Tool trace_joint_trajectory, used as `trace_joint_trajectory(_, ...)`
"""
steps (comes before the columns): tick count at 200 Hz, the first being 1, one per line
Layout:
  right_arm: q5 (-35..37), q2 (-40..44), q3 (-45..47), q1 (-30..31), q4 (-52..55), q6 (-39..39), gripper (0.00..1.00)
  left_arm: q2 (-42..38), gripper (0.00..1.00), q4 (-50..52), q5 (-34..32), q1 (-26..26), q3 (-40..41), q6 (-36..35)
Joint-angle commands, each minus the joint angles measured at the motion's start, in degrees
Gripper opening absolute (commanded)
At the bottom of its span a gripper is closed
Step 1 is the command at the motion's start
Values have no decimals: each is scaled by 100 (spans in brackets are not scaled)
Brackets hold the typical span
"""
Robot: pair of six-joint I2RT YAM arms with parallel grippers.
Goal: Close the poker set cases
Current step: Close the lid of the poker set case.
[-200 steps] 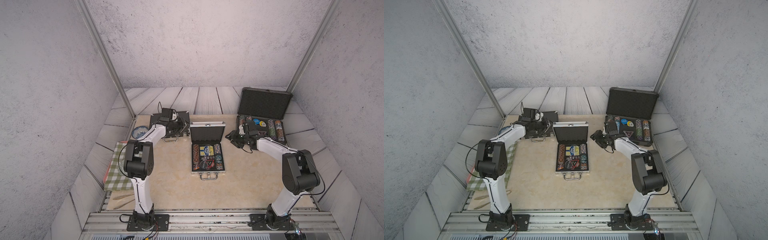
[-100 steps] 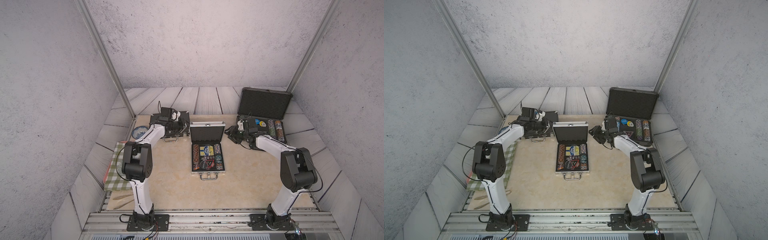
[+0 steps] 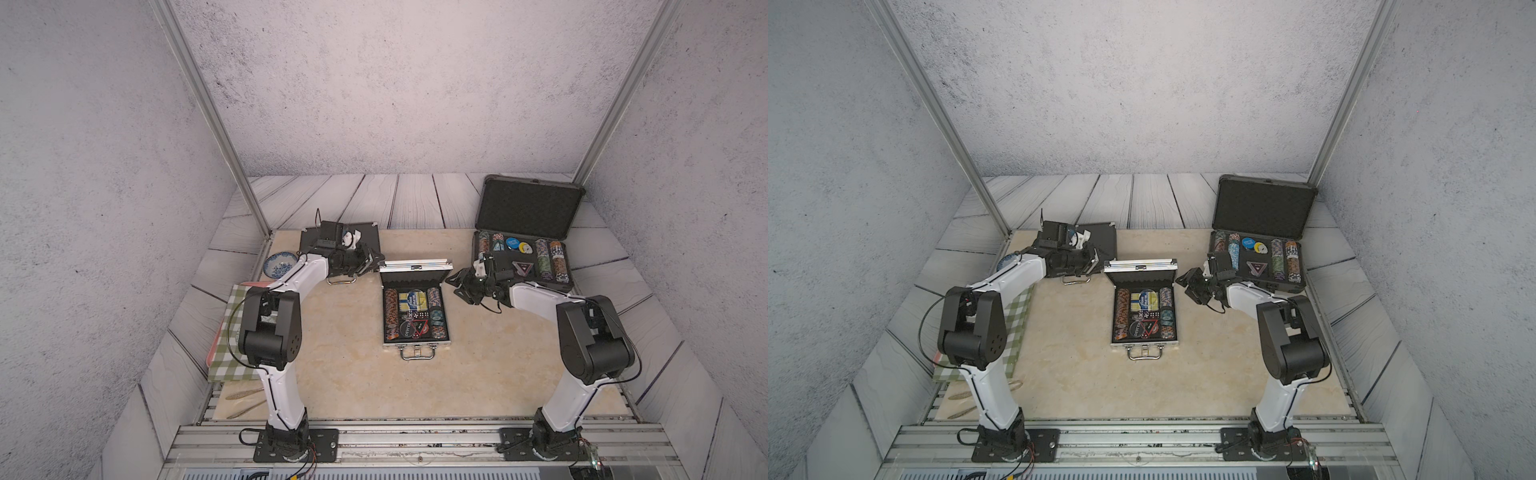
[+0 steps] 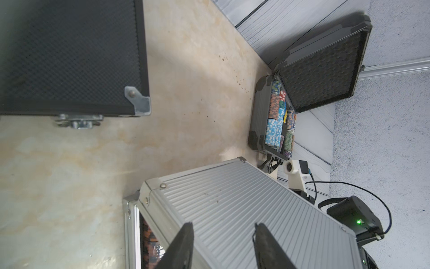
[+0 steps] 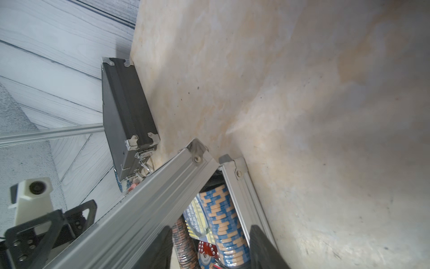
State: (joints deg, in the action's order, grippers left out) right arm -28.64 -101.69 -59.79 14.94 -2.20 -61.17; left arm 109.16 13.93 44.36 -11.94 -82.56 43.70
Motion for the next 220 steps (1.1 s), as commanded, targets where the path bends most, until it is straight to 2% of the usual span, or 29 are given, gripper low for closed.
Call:
trace_joint_trajectory(1, -308, 215, 93, 39, -546, -316, 55, -296, 46, -5, 3, -36, 140, -116)
trace_joint_trajectory(128, -598, 953, 1183, 39, -931, -612, 55, -790, 45, 417, -276, -61, 632, -481)
trace_joint_trajectory(192, -695, 1186, 1599, 42, -820, -452, 55, -1112, 45, 1066, -1034, -201, 713, -870)
trace_joint_trajectory(220, -704, 1232, 1873, 43, -943, -440, 56, -1211, 45, 1168, -1131, -234, 741, -907)
